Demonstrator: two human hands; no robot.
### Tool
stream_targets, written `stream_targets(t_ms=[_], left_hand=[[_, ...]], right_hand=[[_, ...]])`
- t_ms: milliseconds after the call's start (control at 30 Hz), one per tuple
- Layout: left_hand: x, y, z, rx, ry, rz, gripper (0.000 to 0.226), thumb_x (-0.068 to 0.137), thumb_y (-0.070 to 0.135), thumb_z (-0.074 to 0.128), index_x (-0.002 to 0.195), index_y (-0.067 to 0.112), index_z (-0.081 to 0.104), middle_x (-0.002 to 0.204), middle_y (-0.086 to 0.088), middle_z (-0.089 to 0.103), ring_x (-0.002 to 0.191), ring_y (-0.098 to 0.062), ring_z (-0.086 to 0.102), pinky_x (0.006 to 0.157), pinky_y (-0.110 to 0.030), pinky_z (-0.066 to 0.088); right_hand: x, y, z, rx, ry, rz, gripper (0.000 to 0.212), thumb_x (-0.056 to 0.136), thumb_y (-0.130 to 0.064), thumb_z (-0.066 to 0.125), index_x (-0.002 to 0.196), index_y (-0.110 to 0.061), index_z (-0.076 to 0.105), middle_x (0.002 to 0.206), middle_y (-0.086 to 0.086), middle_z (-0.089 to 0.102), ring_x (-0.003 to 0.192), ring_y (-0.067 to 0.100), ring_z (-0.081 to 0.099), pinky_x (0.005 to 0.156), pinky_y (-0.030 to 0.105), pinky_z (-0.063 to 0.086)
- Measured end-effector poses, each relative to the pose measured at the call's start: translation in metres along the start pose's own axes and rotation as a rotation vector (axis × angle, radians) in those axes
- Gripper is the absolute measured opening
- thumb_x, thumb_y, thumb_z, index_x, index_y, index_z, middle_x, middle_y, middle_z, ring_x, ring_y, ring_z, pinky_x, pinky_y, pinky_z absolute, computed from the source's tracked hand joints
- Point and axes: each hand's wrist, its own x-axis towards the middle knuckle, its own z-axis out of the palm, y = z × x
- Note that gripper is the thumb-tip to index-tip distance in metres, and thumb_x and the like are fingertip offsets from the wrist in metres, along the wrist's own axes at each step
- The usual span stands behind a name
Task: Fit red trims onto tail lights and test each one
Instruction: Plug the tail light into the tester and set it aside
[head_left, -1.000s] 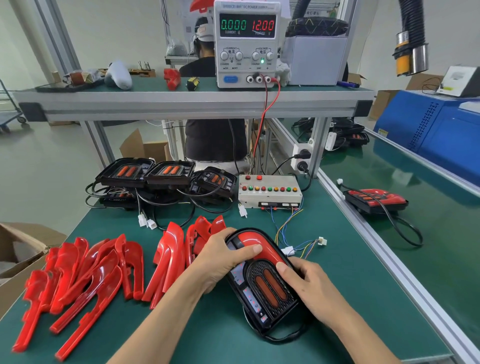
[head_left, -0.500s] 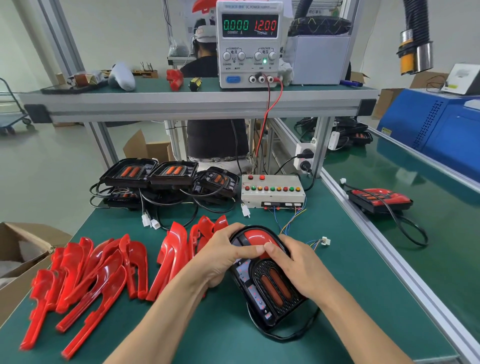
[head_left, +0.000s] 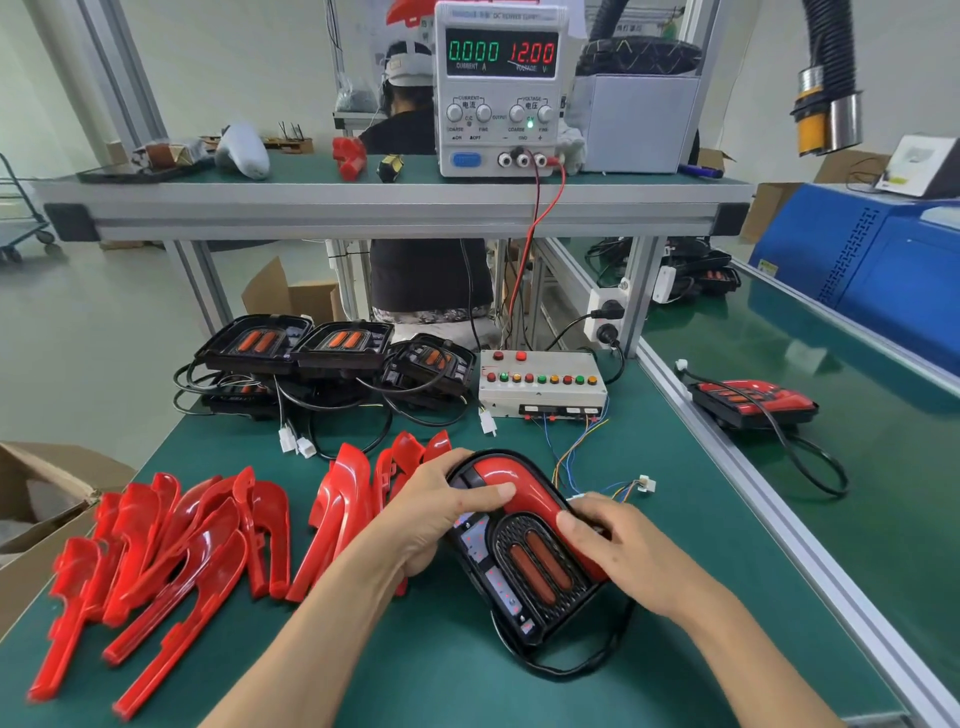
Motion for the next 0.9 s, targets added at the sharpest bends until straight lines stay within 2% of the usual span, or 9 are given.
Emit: stream_targets(t_ms=[167,267,333,433,533,700,767,833,900], left_hand=[[0.001,-0.005,-0.003,-0.014,-0.010,-0.053,0.054,0.061,0.017,0.090,0.110,0.007,0.070,0.103,-0.017,0.076,0.093,-0.031,0.074,0.093,-0.045,0.057],[0.001,-0.008,-0.004,-0.064,-0.003,-0.063,0.049,0.064,0.014,0.089,0.109,0.006,0.071,0.107,-0.021,0.075,0.094,-0.033,0.074,0.084,-0.041,0.059],[0.001,-0.007,-0.006,-0.084,0.000,-0.071,0.047,0.065,0.014,0.088,0.109,0.007,0.071,0.107,-0.021,0.075,0.095,-0.033,0.074,0.081,-0.039,0.060],[0.002,-0.009,-0.005,-0.100,0.016,-0.083,0.038,0.067,0.011,0.086,0.103,0.009,0.075,0.107,-0.021,0.075,0.092,-0.031,0.075,0.074,-0.036,0.060],[0.004,-0.012,-0.003,-0.117,0.038,-0.085,0.041,0.071,0.010,0.083,0.110,0.003,0.071,0.110,-0.023,0.074,0.091,-0.031,0.074,0.075,-0.036,0.061],[0.006,-0.011,0.000,-0.162,0.111,-0.142,0.038,0.068,0.010,0.085,0.102,0.005,0.069,0.103,-0.018,0.076,0.084,-0.028,0.075,0.072,-0.037,0.061],[0.008,-0.009,-0.002,-0.204,0.183,-0.188,0.056,0.068,0.008,0.087,0.118,0.005,0.062,0.111,-0.019,0.074,0.094,-0.032,0.075,0.080,-0.044,0.062],[0.009,-0.006,-0.002,-0.211,0.172,-0.225,0.075,0.069,0.010,0.088,0.135,-0.001,0.053,0.117,-0.023,0.071,0.108,-0.041,0.070,0.094,-0.054,0.057],[0.008,-0.004,0.000,-0.204,0.131,-0.228,0.077,0.066,0.013,0.088,0.133,-0.007,0.056,0.115,-0.025,0.072,0.106,-0.041,0.070,0.097,-0.056,0.055]], right_hand=[[-0.015,0.014,0.000,0.022,0.003,0.035,0.029,0.096,-0.057,0.055,0.107,-0.037,0.073,0.101,-0.010,0.067,0.096,0.012,0.065,0.092,0.033,0.050],[-0.019,0.012,-0.001,0.103,-0.034,0.065,0.032,0.098,-0.059,0.052,0.109,-0.035,0.071,0.089,-0.014,0.070,0.075,0.008,0.065,0.069,0.024,0.049],[-0.022,0.011,0.001,0.130,-0.054,0.073,0.036,0.097,-0.061,0.050,0.107,-0.032,0.069,0.082,-0.010,0.068,0.065,0.012,0.065,0.060,0.025,0.047],[-0.024,0.015,0.005,0.116,0.028,0.039,0.039,0.096,-0.062,0.052,0.097,-0.028,0.071,0.071,-0.007,0.066,0.056,0.015,0.062,0.059,0.028,0.050],[-0.023,0.015,0.010,0.124,0.096,0.036,0.049,0.092,-0.065,0.051,0.091,-0.021,0.071,0.064,-0.002,0.063,0.051,0.018,0.059,0.056,0.031,0.048],[-0.023,0.012,0.011,0.228,0.080,0.095,0.050,0.103,-0.057,0.043,0.082,-0.020,0.070,0.065,0.005,0.066,0.053,0.022,0.062,0.057,0.031,0.047],[-0.024,0.013,0.010,0.472,0.063,0.154,0.063,0.100,-0.057,0.040,0.083,-0.002,0.065,0.067,0.012,0.066,0.051,0.025,0.057,0.054,0.032,0.043],[-0.026,0.016,0.008,0.615,0.055,0.154,0.063,0.100,-0.055,0.041,0.083,0.000,0.065,0.072,0.019,0.064,0.052,0.025,0.052,0.055,0.034,0.038],[-0.028,0.018,0.008,0.604,0.060,0.119,0.059,0.100,-0.057,0.049,0.084,-0.003,0.066,0.074,0.017,0.064,0.055,0.023,0.050,0.057,0.035,0.036]])
